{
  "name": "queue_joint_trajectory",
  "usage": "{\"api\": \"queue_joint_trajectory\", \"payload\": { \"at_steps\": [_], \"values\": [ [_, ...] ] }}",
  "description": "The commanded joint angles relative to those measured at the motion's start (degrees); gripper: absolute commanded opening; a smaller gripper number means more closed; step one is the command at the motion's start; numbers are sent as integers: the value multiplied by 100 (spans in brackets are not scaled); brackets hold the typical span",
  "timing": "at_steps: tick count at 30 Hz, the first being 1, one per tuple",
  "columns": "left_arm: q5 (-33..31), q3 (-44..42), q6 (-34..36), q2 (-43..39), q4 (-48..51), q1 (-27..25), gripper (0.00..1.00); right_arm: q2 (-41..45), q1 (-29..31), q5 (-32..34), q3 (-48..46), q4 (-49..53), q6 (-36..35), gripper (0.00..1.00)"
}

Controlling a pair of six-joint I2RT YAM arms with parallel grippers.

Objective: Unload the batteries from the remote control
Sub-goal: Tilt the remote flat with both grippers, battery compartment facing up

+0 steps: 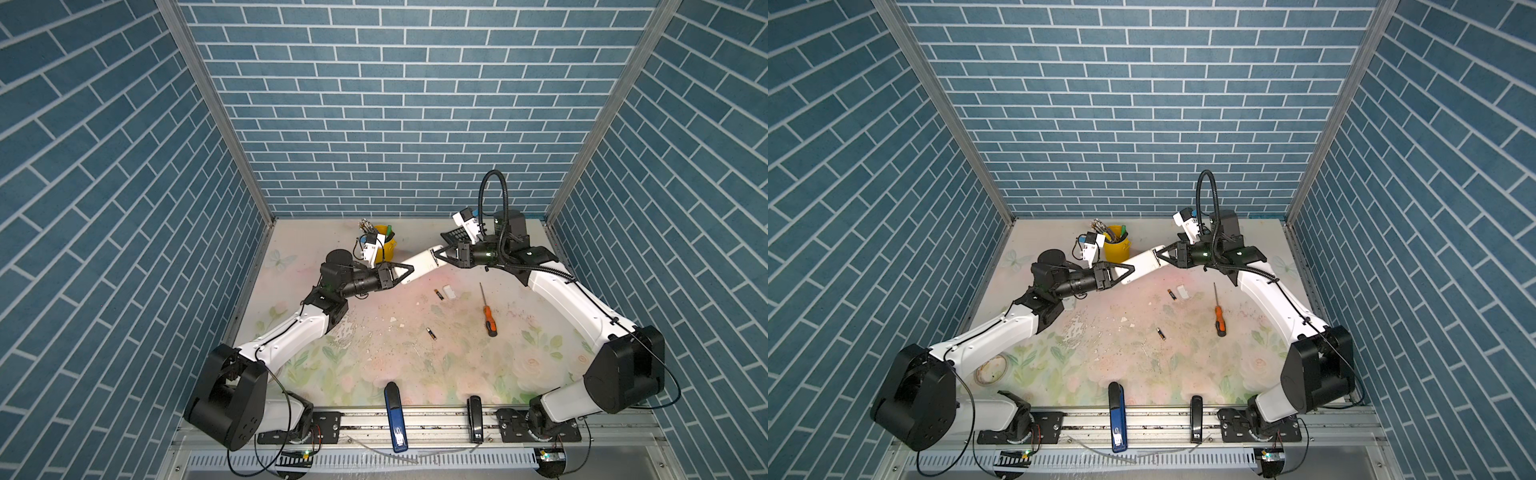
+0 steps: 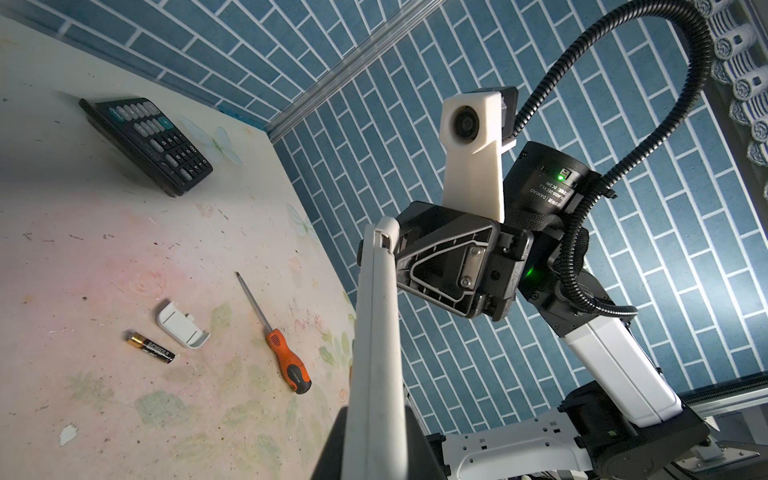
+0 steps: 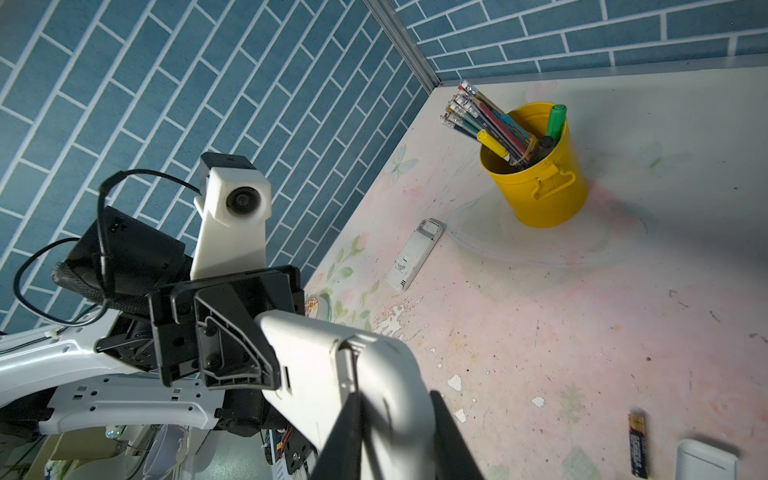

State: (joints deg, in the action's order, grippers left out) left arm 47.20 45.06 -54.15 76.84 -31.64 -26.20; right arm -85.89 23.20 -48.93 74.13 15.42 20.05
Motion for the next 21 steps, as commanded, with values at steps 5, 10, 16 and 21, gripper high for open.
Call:
{"api": "queue_joint_trajectory", "payload": {
  "at_steps": [5, 10, 16, 21],
  "values": [
    [132, -50, 206, -96, -159, 15, 0, -82, 34, -14, -172, 40, -211, 34],
    [132, -93, 210, -62, -141, 75, 0, -20, 35, 21, -197, 89, -247, 28],
    [128, -133, 229, -53, -115, 125, 0, 19, 27, 67, -171, 229, -362, 28],
    [119, -165, 242, -43, -99, 164, 0, 38, 27, 78, -179, 250, -371, 19]
  ]
}}
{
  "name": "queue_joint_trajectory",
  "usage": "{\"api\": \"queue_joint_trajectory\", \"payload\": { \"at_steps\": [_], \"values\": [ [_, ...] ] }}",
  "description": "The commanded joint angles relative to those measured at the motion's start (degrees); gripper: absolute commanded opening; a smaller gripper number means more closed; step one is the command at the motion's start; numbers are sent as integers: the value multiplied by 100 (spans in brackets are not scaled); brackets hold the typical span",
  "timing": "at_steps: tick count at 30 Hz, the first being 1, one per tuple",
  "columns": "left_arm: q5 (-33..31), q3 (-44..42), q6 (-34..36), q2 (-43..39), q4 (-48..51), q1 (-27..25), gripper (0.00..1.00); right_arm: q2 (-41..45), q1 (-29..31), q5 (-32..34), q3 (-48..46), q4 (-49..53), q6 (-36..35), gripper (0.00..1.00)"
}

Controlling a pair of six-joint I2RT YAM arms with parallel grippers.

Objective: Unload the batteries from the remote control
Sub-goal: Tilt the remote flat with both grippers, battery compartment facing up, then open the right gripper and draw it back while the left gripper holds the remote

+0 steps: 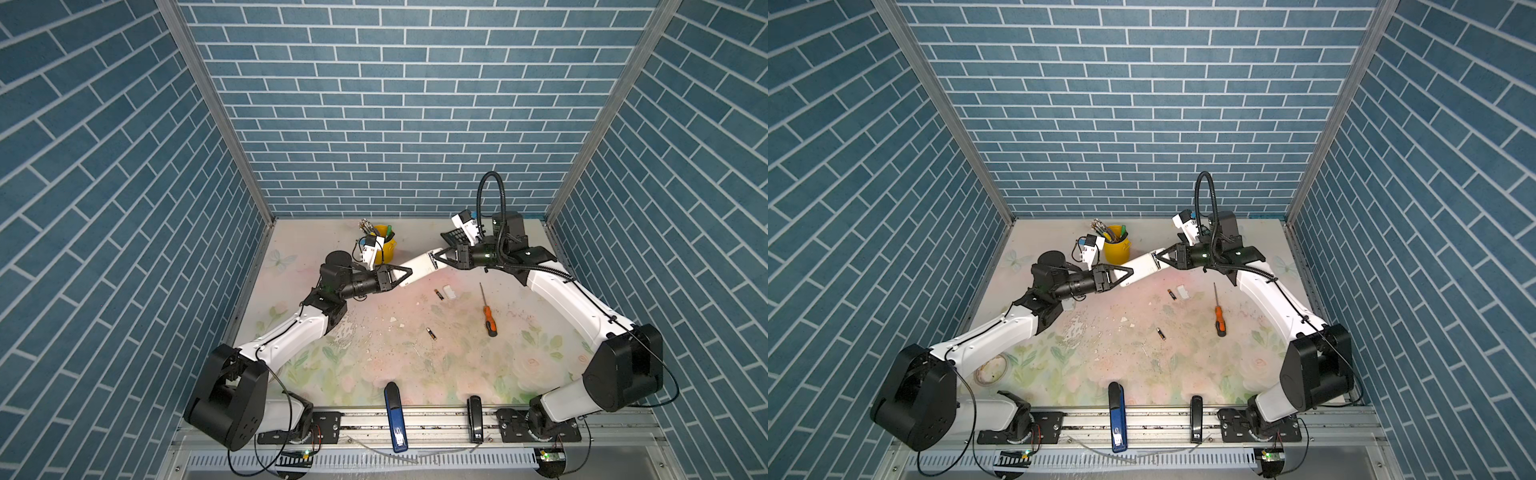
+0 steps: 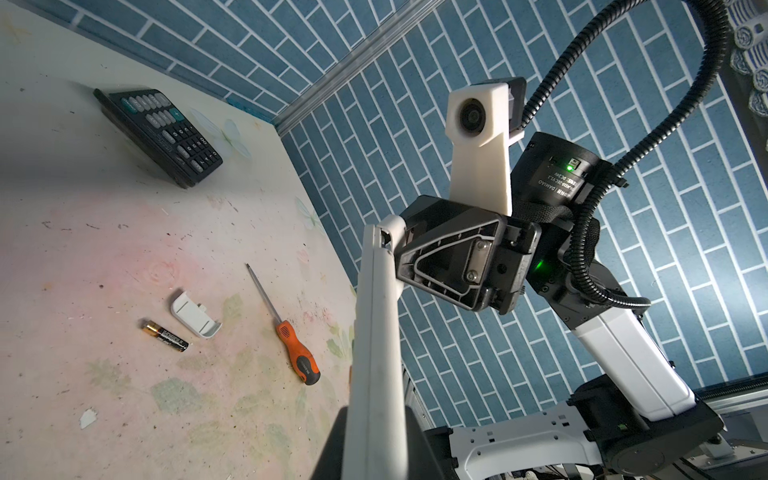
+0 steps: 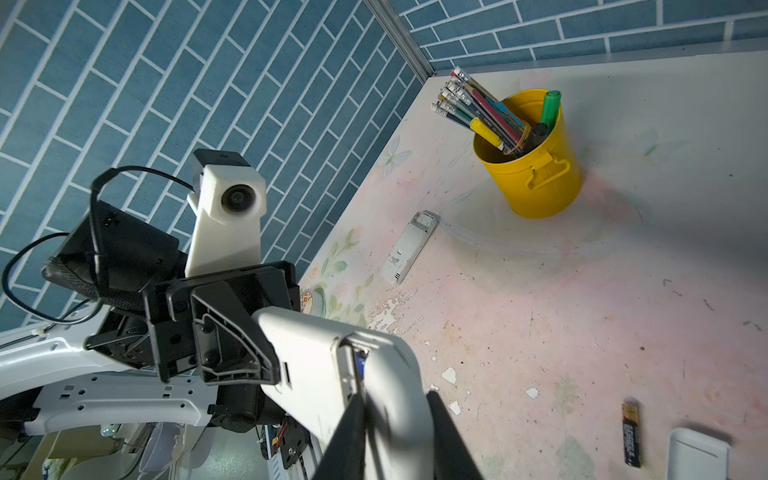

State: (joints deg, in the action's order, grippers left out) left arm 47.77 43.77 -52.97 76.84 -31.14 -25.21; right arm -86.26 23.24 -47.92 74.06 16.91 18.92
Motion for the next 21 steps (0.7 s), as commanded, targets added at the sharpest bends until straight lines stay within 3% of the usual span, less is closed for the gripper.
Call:
{"api": "queue_joint_trajectory", "payload": {
  "at_steps": [1, 6, 12, 21],
  "values": [
    [56, -50, 124, -42, -158, 73, 0, 74, 22, -23, -180, 100, -257, 16],
    [38, -79, 105, -41, -200, 100, 0, 48, 9, -99, -201, 60, -256, 5],
    [-46, -207, 104, -29, -235, 150, 0, 74, -1, -110, -232, 14, -222, 0],
    [-360, -999, 89, -127, -420, 403, 0, -443, -121, 1165, -165, 668, -120, 0]
  ]
}}
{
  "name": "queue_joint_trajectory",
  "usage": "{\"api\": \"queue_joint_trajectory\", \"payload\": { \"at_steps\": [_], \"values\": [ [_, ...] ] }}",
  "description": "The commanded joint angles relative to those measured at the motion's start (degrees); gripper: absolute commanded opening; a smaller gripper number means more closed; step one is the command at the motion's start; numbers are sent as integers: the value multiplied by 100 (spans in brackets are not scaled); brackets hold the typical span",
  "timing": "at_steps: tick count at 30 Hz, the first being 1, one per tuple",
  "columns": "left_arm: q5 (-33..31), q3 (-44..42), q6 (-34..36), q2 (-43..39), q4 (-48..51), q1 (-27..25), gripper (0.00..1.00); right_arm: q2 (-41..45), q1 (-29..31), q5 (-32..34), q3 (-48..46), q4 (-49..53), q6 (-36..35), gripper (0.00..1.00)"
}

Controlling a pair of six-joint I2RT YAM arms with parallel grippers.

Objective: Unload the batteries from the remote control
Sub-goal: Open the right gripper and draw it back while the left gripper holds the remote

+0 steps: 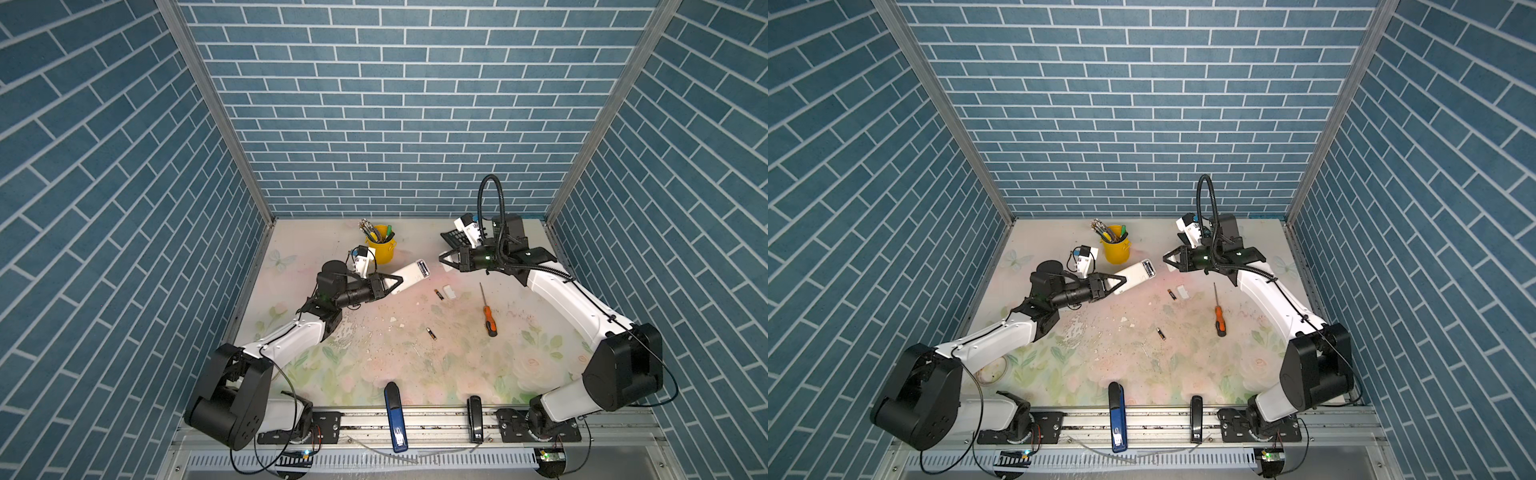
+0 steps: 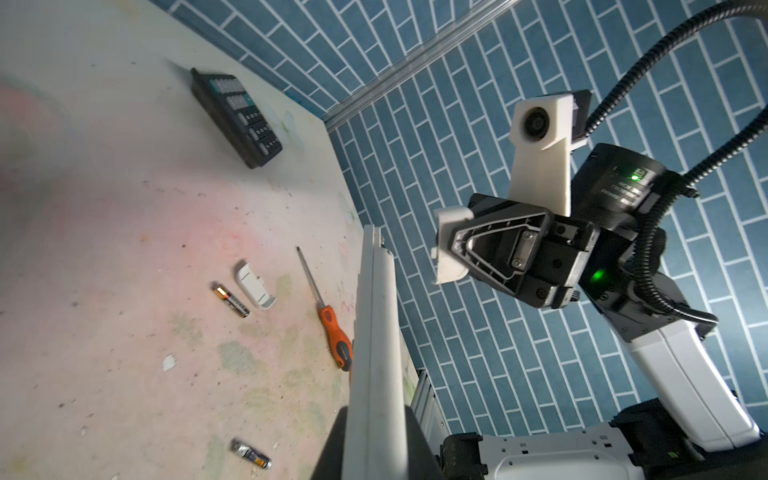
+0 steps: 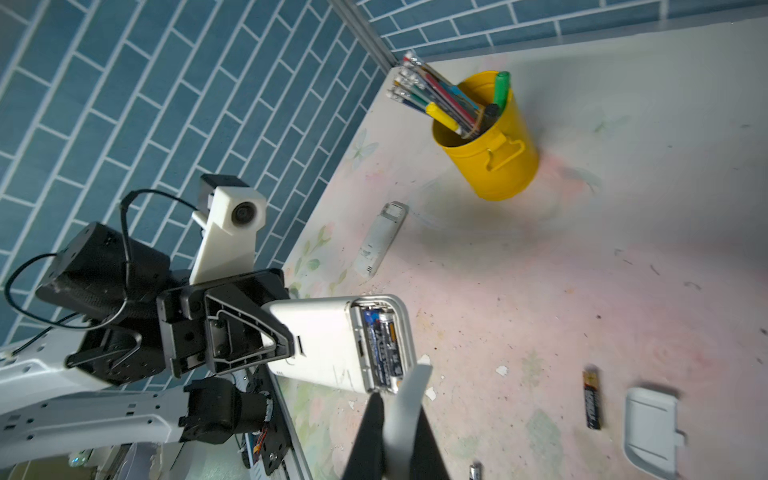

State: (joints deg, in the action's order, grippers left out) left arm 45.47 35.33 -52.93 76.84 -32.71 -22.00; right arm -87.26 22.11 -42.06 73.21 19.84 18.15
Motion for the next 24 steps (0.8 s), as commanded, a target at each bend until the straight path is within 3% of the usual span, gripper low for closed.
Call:
{"api": "queue_joint_trajectory", "payload": {
  "at_steps": [1, 8, 13, 19, 24],
  "values": [
    [-196, -249, 89, -166, -251, 91, 0, -513, 20, 731, -62, 395, -14, 0],
    [-493, -734, 193, -331, 37, 109, 0, -1596, 437, 2418, 397, 666, 115, 0],
    [-343, -730, 627, -369, 915, 127, 0, -2047, 487, 3315, 709, 656, 354, 0],
    [-376, -675, 1177, -427, 1991, 126, 0, -2364, 488, 4122, 1164, 797, 391, 0],
    [-399, -688, 1281, -178, 2087, 131, 0, -2730, 479, 4743, 1667, 1311, 215, 0]
  ]
}}
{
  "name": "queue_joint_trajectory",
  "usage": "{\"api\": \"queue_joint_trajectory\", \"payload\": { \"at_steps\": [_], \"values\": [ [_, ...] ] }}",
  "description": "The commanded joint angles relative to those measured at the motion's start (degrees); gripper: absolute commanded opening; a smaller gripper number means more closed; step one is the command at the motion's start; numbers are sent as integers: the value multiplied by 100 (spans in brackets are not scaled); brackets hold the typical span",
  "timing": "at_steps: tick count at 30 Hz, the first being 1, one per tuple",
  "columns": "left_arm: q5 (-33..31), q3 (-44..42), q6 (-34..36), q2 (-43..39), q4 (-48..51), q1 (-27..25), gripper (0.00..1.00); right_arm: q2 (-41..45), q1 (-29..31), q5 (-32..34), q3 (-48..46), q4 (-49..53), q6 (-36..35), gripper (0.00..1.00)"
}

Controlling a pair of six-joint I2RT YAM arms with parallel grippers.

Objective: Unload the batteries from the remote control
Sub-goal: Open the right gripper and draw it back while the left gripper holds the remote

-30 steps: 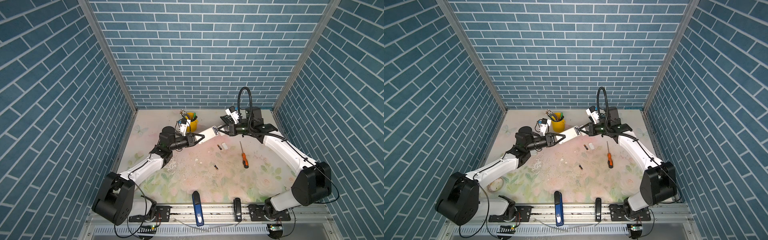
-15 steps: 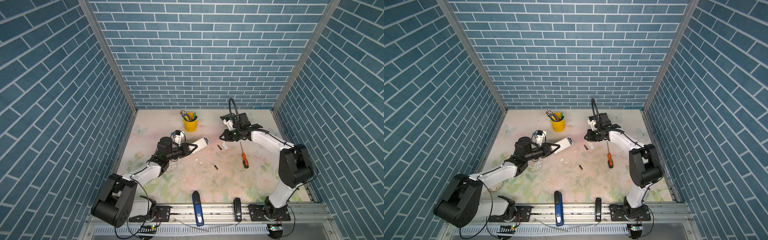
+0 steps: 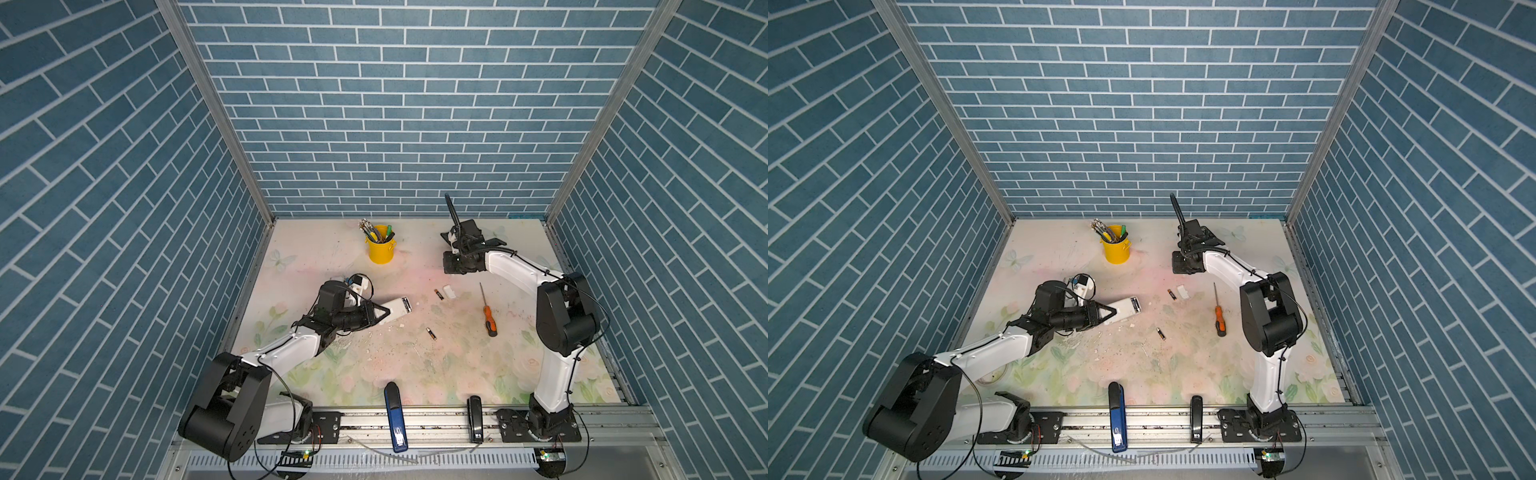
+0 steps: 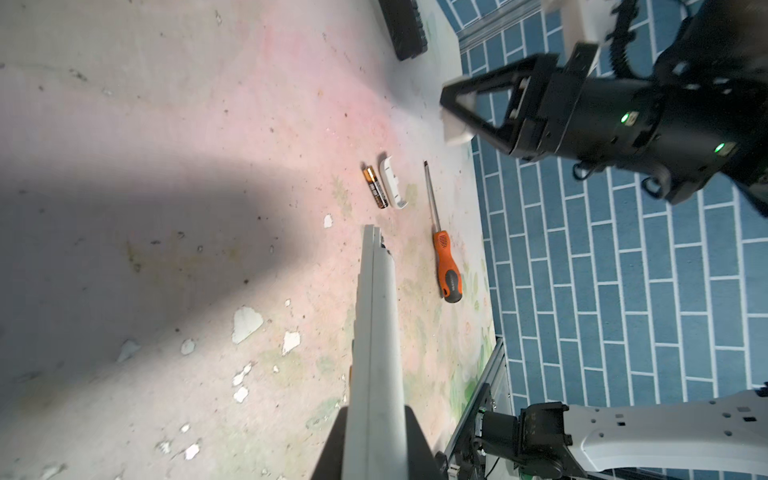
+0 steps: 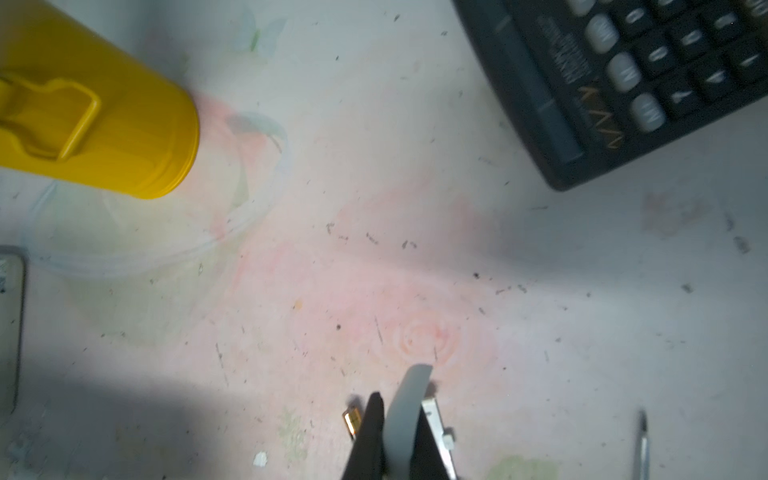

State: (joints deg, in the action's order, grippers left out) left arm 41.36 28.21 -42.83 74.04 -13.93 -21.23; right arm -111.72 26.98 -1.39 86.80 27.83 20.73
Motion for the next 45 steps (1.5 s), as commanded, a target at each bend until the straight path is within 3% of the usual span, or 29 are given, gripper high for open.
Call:
{"api": "queue_joint_trajectory", "payload": {
  "at_steps": [1, 14, 23, 30, 34, 45],
  "values": [
    [10, 25, 280, 176, 175, 49, 0, -361, -9, 821, 378, 595, -88, 0],
    [-108, 30, 433, 751, 140, 46, 0, -754, -183, 1145, 285, 600, -158, 1],
    [-190, -33, 455, 1009, 58, 23, 0, -982, -202, 1076, 264, 558, -109, 13],
    [-269, -64, 492, 1094, 61, -27, 0, -1005, -202, 965, 256, 540, -87, 27],
    [-300, -73, 554, 1115, 134, -31, 5, -950, -200, 871, 249, 530, -67, 36],
    [-496, -140, 617, 1138, 355, -32, 25, -533, -198, 724, 100, 477, 1, 38]
  ]
}}
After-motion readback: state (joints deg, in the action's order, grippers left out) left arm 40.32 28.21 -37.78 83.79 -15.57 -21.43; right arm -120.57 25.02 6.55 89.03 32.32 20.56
